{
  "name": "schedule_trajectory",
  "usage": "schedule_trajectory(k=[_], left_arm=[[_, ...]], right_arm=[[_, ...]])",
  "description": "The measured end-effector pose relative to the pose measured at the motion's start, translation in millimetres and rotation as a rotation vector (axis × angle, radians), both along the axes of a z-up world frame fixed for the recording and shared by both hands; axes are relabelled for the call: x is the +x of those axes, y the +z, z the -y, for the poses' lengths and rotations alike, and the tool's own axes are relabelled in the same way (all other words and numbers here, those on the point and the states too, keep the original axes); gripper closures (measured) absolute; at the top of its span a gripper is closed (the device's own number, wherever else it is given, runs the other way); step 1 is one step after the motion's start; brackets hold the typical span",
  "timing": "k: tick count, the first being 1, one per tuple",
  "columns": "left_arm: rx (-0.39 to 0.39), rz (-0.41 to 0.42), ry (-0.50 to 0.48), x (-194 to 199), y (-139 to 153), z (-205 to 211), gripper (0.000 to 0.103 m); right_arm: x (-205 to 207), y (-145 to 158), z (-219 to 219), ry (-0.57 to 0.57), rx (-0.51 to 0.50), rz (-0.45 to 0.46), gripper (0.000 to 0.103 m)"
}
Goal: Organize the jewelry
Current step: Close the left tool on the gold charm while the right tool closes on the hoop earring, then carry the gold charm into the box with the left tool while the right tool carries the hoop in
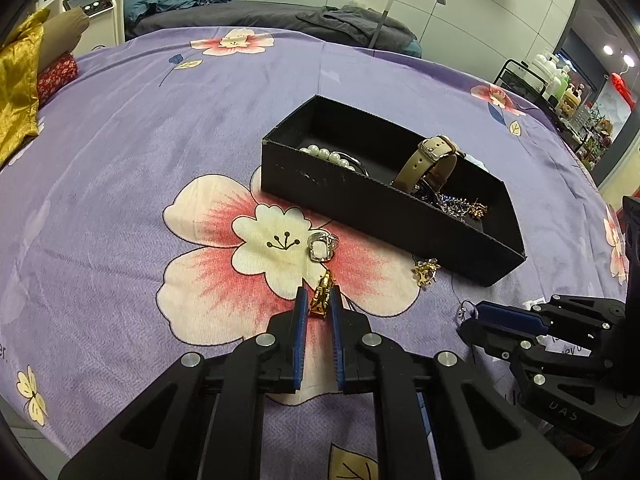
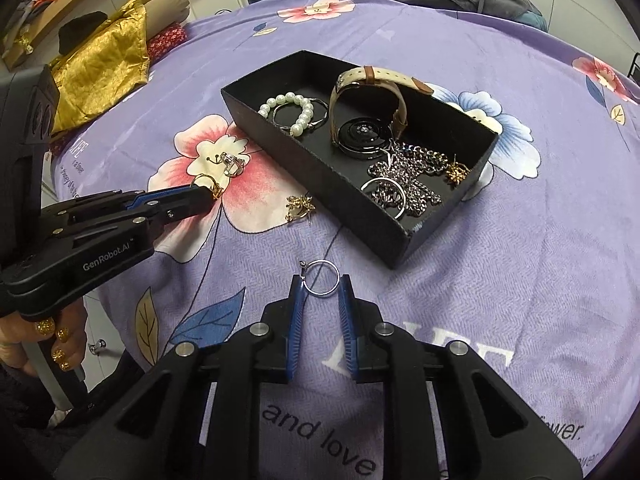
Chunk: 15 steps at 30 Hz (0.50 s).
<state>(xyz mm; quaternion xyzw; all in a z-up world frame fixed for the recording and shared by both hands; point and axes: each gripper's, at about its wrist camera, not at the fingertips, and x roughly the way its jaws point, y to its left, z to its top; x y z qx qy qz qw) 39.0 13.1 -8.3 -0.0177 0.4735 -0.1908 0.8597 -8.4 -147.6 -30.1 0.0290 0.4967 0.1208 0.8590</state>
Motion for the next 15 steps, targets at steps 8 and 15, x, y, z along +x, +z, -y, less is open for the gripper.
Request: schedule_trajectory(k=[8, 15], left_arm=[[0.0, 0.007, -0.006, -6, 7, -1, 0.093], [0.005, 0.041, -0.019, -7, 19, 3, 0.093]], right_arm=[[-9, 8, 2, 0.002, 0.013, 0.008, 0.084], [-14, 21, 1, 0.016, 0.005, 0.043, 0.084]])
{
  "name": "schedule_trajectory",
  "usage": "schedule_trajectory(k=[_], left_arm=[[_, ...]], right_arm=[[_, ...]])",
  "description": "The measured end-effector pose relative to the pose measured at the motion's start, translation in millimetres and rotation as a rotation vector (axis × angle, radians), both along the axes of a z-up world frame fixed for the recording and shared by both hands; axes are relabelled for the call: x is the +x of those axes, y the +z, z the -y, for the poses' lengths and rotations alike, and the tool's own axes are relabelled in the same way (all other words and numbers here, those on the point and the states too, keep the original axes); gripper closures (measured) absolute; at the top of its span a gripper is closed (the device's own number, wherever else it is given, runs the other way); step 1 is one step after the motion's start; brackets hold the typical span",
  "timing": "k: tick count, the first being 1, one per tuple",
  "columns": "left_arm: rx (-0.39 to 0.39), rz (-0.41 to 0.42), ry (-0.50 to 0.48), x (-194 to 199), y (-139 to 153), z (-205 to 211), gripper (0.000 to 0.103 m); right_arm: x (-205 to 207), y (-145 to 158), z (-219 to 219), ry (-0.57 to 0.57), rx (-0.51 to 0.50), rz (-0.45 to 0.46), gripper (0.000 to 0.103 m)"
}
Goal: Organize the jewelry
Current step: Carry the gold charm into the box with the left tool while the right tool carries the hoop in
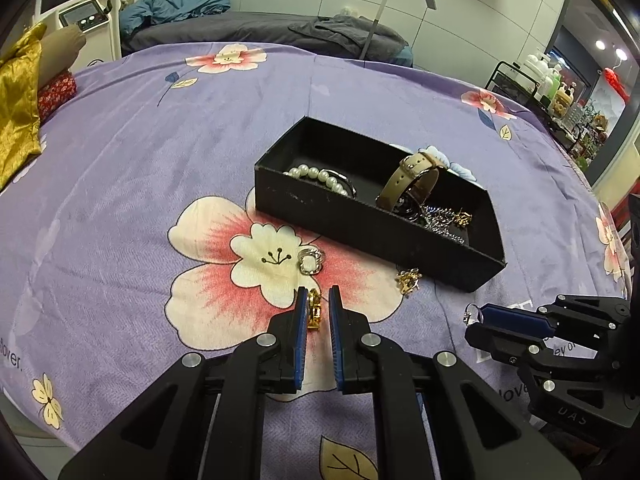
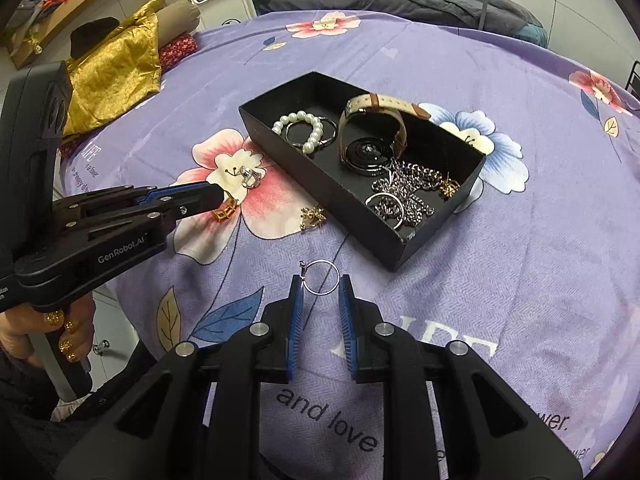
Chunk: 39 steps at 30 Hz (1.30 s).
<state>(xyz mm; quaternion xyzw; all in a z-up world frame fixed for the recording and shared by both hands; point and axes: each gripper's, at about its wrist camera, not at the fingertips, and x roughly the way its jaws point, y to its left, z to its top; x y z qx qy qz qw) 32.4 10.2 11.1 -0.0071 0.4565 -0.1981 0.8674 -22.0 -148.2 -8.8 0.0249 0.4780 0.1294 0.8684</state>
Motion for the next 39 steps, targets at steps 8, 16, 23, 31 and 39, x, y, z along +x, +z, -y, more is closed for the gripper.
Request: schedule_trajectory(k=[8, 16, 23, 31, 39], left_arm=[[0.01, 0.005, 0.058, 0, -5, -7, 0.053], [0.05, 0.001, -0.001, 10, -13, 11, 0.071], [0.029, -0.022, -0.02, 11, -16, 14, 0.094], [-0.07, 0.033, -0.004, 3, 20, -1, 0.094], [-0.077, 0.087, -0.02, 11, 44, 5, 0.094]], right_arm=[[0, -2, 1, -0.001, -0.006, -0.009, 0.084], [1, -4, -1, 0.001, -0.01, -0.018, 0.084], [2, -3, 4, -0.021, -0.006, -0.019, 0.084], [4, 10, 9, -0.031, 0.022, 0.007, 0.084], [10, 28, 16, -0.053, 0.028, 0.049, 0.084]])
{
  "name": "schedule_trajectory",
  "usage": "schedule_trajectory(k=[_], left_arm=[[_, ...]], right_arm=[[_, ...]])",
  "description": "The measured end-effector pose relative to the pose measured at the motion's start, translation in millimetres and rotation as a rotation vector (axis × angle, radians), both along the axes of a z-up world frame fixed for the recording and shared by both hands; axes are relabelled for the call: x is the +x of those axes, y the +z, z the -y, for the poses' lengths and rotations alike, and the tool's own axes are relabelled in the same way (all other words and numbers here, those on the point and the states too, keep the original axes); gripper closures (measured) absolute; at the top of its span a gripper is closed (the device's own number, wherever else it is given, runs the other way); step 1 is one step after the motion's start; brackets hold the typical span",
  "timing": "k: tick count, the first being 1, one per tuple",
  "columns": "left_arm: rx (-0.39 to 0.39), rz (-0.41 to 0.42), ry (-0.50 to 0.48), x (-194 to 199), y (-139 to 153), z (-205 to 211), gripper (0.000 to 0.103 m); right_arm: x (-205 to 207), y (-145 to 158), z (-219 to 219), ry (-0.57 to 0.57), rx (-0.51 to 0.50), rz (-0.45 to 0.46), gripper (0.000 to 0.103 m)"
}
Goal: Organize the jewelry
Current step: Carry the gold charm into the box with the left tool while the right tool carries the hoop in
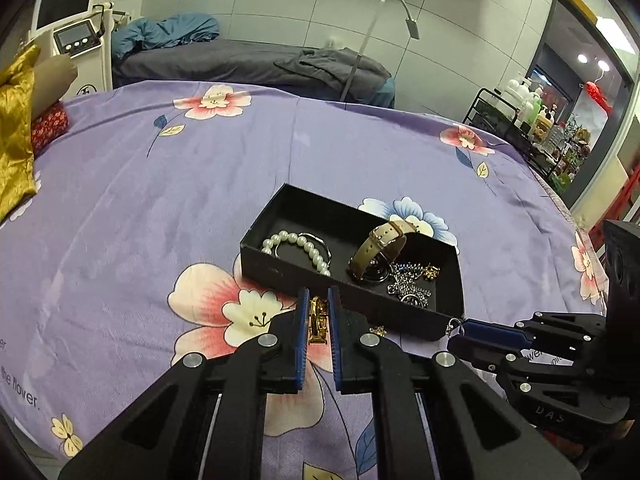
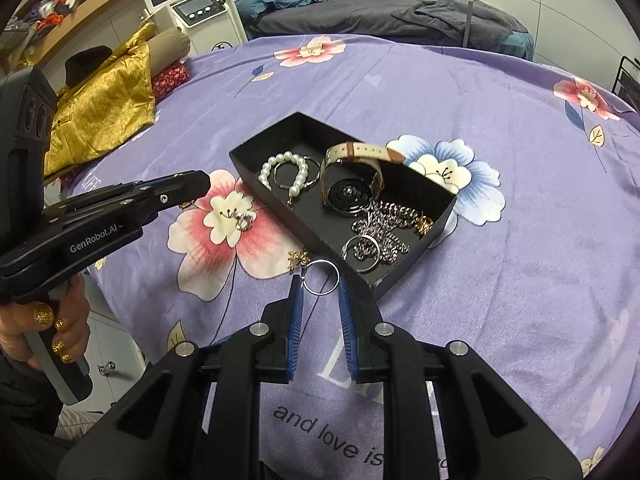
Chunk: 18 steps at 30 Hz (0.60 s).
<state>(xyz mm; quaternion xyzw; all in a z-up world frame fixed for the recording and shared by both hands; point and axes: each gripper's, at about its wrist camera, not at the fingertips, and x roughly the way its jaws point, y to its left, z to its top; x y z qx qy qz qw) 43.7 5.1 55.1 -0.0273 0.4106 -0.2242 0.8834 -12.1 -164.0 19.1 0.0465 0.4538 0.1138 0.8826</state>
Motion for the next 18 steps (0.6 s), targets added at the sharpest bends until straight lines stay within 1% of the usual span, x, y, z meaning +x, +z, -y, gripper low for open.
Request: schedule_trajectory(k=[9, 18], left_arm=[[0.027, 0.015, -0.012, 14, 1, 11, 0.094], [0.038, 0.023, -0.033, 35, 2, 28, 0.094]], right_arm=[[11, 10, 5, -0.027, 0.002, 0.024, 0.084], [23, 8, 8, -0.047, -0.016, 0.026, 0.084]])
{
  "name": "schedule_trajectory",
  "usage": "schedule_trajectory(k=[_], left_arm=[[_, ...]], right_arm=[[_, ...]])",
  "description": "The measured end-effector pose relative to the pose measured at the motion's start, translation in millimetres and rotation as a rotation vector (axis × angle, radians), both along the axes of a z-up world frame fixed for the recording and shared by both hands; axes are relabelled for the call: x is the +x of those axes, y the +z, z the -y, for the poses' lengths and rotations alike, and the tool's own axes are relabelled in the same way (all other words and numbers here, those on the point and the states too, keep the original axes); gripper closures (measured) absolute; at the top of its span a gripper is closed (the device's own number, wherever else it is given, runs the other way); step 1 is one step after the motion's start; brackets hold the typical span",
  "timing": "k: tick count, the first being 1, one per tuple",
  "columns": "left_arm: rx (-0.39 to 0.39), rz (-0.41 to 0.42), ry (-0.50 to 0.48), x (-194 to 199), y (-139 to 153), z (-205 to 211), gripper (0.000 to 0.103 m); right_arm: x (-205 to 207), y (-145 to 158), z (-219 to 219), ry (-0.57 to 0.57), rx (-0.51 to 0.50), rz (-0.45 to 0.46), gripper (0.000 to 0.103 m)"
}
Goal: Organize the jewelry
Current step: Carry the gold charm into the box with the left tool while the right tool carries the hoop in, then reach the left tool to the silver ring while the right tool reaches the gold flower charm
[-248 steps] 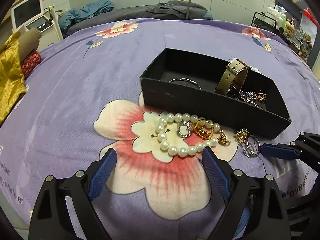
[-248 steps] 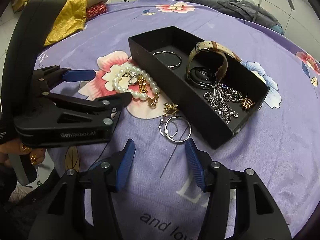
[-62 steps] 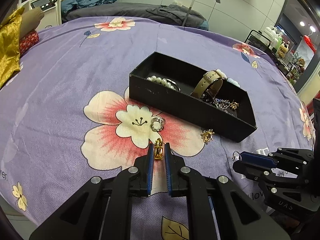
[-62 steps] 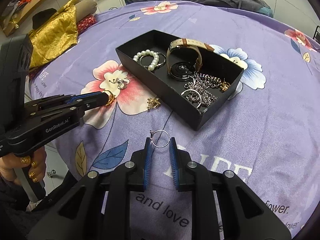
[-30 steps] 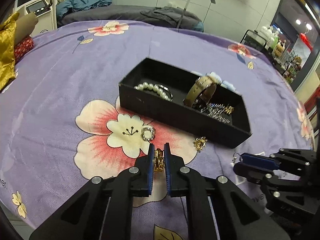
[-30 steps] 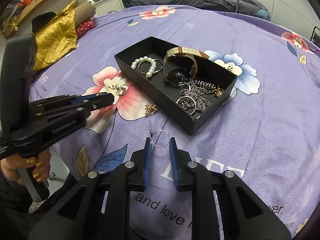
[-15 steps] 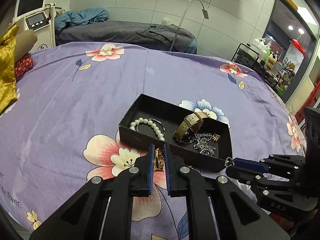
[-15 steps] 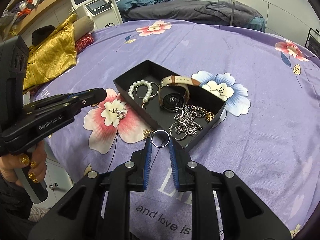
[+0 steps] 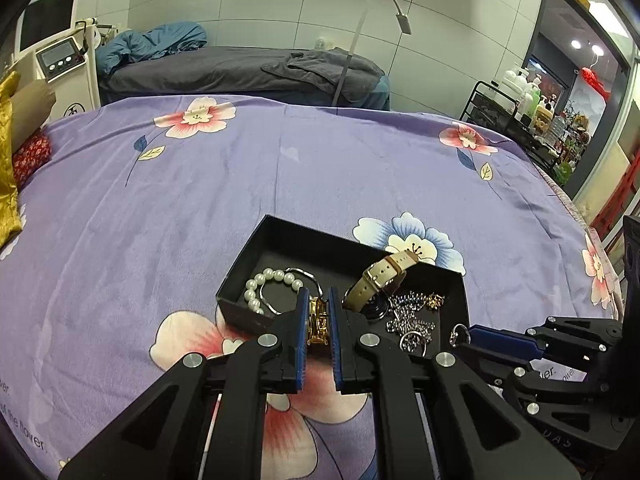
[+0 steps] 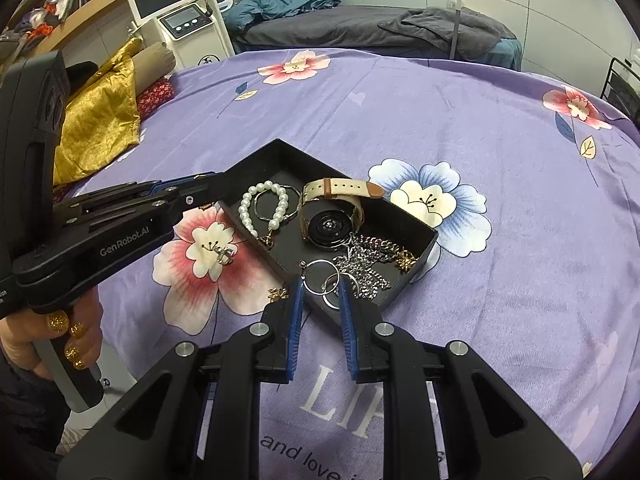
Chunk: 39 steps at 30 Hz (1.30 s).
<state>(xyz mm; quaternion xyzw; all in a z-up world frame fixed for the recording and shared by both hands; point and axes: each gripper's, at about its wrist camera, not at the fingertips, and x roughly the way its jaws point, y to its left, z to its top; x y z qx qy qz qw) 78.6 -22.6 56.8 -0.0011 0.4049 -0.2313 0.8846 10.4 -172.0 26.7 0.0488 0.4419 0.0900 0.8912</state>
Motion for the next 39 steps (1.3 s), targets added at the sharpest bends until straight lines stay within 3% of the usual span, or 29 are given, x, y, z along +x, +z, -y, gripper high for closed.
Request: schedule_trajectory(k=[17, 18, 20, 21, 23, 25, 27, 28, 29, 32, 39], left_arm=[[0.065, -0.015, -0.005, 27, -16, 26, 0.092], [0.072, -0.011, 0.001, 28, -16, 27, 0.089], [0.082, 0.012, 0.017, 29, -14, 27, 0.067], [0.086, 0.025, 0.027, 29, -12, 26, 0.061], [0.087, 0.044, 0.039, 30, -9, 23, 0.049], [0.089, 0.049, 0.052, 30, -8, 20, 0.045], [0.1, 0.051, 0.079, 31, -7, 15, 0.031], [0.111, 0.054, 0.109, 31, -7, 11, 0.017], [0.114, 0.06, 0.139, 31, -7, 6, 0.009], [0.084, 0.045, 0.181, 28, -7, -10, 0.009], [0.064, 0.012, 0.252, 16, -13, -43, 0.009]], right_arm=[[23, -15, 15, -0.061, -0.001, -0.024, 0.084], [23, -15, 16, -0.067, 0.007, -0.021, 0.084], [25, -15, 19, -0.073, 0.024, -0.026, 0.082], [26, -16, 20, -0.077, 0.024, -0.024, 0.08], [25, -15, 21, -0.086, 0.018, -0.016, 0.066], [25, -15, 23, -0.09, 0.029, -0.009, 0.066], [25, -15, 24, -0.091, 0.029, -0.007, 0.066], [24, -14, 23, -0.091, 0.026, -0.006, 0.066], [23, -14, 23, -0.092, 0.019, -0.005, 0.066], [19, -11, 22, -0.097, 0.011, 0.0, 0.06], [8, -3, 18, -0.093, 0.006, 0.023, 0.06]])
